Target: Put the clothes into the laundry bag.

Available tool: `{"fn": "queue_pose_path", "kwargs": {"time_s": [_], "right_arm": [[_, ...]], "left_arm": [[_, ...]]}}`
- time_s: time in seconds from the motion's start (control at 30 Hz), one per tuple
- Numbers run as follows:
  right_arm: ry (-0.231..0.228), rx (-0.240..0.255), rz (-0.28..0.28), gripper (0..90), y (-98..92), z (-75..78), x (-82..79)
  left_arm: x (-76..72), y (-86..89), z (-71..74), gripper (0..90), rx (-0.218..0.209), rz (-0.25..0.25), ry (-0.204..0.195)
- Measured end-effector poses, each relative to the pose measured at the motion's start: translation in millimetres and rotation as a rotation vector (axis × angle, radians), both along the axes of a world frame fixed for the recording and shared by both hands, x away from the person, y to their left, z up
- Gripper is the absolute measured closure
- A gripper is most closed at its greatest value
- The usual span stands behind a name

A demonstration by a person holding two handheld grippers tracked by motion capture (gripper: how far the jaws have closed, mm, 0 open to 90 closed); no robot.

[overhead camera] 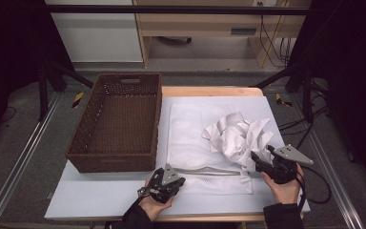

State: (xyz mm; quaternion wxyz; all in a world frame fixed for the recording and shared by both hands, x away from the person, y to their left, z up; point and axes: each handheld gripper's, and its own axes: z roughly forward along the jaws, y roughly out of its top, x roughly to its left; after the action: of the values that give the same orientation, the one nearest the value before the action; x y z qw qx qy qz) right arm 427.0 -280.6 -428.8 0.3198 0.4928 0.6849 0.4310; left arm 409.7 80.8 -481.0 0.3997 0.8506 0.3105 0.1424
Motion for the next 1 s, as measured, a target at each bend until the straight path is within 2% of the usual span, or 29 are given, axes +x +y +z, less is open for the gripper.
{"fn": "queue_pose_path", "kwargs": {"time_s": [0.1, 0.17, 0.2, 0.27, 0.3, 0.37, 0.43, 0.5, 0.6, 0.67, 0.77, 0.8, 0.87, 1.0], "right_arm": [[-0.069, 0.0, 0.032, 30.1, 11.8, 18.0, -10.4], [-0.085, -0.004, 0.065, 33.2, 21.7, 23.7, -14.7], [-0.08, 0.004, 0.11, 37.3, 30.6, 25.2, -16.5], [-0.053, 0.011, 0.177, 41.3, 45.8, 22.5, -16.1], [-0.013, 0.011, 0.229, 43.7, 58.6, 16.6, -13.8], [0.039, -0.007, 0.3, 47.3, 79.3, 2.6, -7.8], [0.089, -0.023, 0.327, 49.8, 94.6, -11.5, -2.5], [0.146, -0.059, 0.34, 51.4, 108.9, -29.6, 4.8], [0.191, -0.101, 0.329, 55.4, 117.9, -45.7, 12.1], [0.205, -0.127, 0.32, 62.2, 118.9, -52.1, 16.5], [0.231, -0.134, 0.303, 76.2, 118.3, -56.6, 20.1], [0.239, -0.127, 0.298, 83.3, 117.9, -56.7, 20.4], [0.228, -0.132, 0.299, 88.5, 115.6, -54.0, 20.7], [0.168, -0.092, 0.297, 89.0, 110.2, -37.9, 18.3]], "left_arm": [[0.1, -1.2, -1.2, 90.0, 0.005, -0.004, 0.002], [0.3, -2.3, -3.0, 90.0, 0.014, -0.005, 0.007], [0.2, -2.5, -3.7, 90.0, 0.018, -0.006, 0.007], [0.3, -2.7, -3.7, 90.0, 0.017, -0.006, 0.007], [0.5, -2.7, -3.5, 90.0, 0.018, -0.006, 0.009], [0.6, -2.6, -3.4, 90.0, 0.019, -0.007, 0.011], [0.6, -2.9, -3.3, 90.0, 0.021, -0.007, 0.011], [0.6, -2.9, -3.3, 90.0, 0.022, -0.007, 0.011], [0.8, -3.0, -3.1, 90.0, 0.022, -0.007, 0.013], [0.7, -3.3, -3.1, 89.9, 0.024, -0.008, 0.011], [1.1, -3.8, -2.1, 89.9, 0.027, -0.01, 0.015], [1.5, -3.6, -0.6, 89.8, 0.028, -0.011, 0.017], [2.1, -2.4, 6.5, 87.0, 0.017, -0.005, -0.009], [10.4, -5.5, 22.5, 79.9, 0.014, 0.006, -0.047]]}}
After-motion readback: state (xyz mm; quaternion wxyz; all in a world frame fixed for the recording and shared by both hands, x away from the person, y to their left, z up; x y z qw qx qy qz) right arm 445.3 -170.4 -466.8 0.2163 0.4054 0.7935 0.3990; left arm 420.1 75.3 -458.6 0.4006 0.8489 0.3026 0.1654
